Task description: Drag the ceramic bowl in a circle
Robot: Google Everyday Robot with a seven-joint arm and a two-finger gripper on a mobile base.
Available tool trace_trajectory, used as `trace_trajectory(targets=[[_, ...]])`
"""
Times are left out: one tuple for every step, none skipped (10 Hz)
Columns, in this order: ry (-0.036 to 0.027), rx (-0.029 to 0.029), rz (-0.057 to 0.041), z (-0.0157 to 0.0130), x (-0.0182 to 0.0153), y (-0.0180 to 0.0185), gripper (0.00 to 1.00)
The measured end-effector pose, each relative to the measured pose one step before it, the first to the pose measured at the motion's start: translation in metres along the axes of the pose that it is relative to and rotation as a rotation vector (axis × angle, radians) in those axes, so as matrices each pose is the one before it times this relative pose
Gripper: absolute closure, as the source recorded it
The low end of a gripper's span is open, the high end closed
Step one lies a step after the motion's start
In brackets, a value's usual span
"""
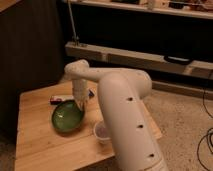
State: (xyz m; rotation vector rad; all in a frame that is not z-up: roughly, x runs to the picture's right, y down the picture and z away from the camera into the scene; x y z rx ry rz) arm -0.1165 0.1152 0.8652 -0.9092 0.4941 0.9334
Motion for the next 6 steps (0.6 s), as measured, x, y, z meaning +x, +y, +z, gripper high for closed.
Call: trace_trajectory(targets=[[0.01656, -0.01417, -0.02811, 0.00149, 0.02477, -0.01772, 1.00], [0.01507, -0.00776, -0.04088, 0.00270, 0.02149, -0.00837, 1.00], [0.00465, -0.00367, -0.03395, 0.00238, 0.01478, 0.00032, 1.00], [0.00402, -0.00294, -0.04040, 0.00245, 0.01270, 0.00523, 1.00], [0.00303, -0.00303, -0.03424, 0.00234, 0.00743, 0.00766, 1.00], [0.00337, -0.00520, -0.04281, 0.00317, 0.00451, 0.01283, 1.00]])
